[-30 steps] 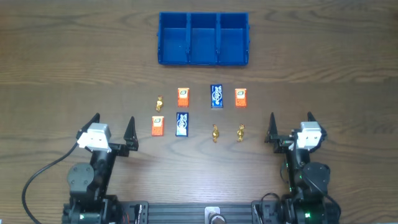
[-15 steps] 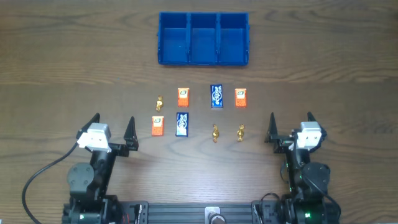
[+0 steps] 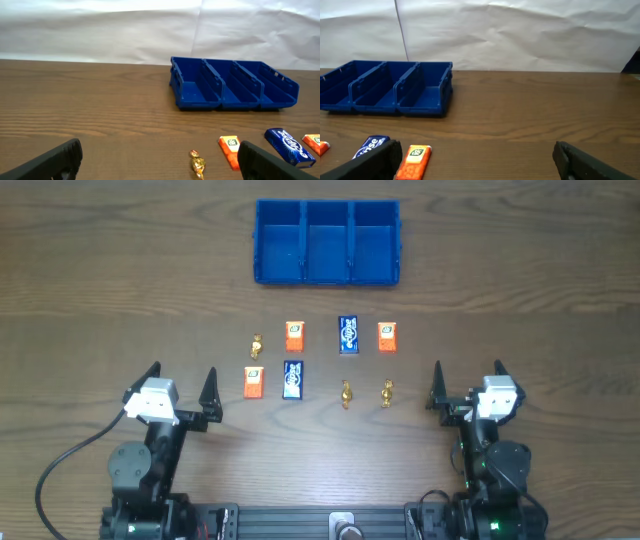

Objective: Sort Candies Into Trays

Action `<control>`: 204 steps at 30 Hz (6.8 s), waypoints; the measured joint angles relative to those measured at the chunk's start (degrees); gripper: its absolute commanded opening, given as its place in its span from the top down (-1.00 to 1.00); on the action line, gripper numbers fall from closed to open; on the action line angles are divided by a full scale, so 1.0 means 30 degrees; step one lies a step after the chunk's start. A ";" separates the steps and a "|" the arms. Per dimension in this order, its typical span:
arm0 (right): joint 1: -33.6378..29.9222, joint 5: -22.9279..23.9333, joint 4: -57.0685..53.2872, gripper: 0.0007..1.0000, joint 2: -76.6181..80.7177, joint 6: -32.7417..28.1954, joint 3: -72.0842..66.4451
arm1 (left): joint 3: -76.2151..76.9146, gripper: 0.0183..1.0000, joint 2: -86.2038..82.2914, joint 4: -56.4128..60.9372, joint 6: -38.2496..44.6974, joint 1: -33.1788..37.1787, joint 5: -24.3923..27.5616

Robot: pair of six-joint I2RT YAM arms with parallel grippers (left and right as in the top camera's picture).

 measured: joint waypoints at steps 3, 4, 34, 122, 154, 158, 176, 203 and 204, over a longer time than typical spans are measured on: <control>0.0000 0.0000 0.0000 -1.00 0.0000 0.0000 0.0000 | 0.0000 -1.00 0.0000 0.0000 0.0000 0.0000 0.0000; 0.0000 0.0000 0.0000 -1.00 0.0000 0.0000 0.0000 | 0.0000 -1.00 0.0000 0.0000 0.0000 0.0000 0.0000; 0.0000 0.0000 0.0000 -1.00 0.0000 0.0000 0.0000 | 0.0007 -1.00 0.0000 0.0007 0.0000 0.0000 0.0066; 0.0000 -0.0058 -0.0022 -1.00 -0.0007 -0.0015 0.0000 | 2.7889 0.52 3.1066 -1.5868 -0.7009 -0.7890 -0.6135; 0.0000 -0.0066 -0.0022 -1.00 -0.0007 -0.0015 0.0000 | 4.3262 -0.69 4.5135 -1.7347 -0.5632 -0.5610 -0.5457; 0.0000 -0.0066 -0.0022 -1.00 -0.0007 -0.0007 0.0000 | 4.3262 -0.75 4.5127 -1.7653 -0.5566 -0.5763 -0.5297; 0.0000 -0.0066 -0.0022 -1.00 -0.0007 -0.0015 0.0000 | 2.8764 -0.79 3.5015 -1.3828 -0.9020 -1.0557 -0.5581; 0.0000 -0.0066 -0.0022 -1.00 -0.0007 -0.0007 0.0000 | 2.5449 0.36 3.8774 -1.1453 -1.0098 -1.0236 -0.4430; 0.0000 -0.0066 -0.0022 -1.00 -0.0007 -0.0015 0.0000 | 2.5449 0.37 3.8774 -1.1446 -1.0098 -1.0236 -0.4437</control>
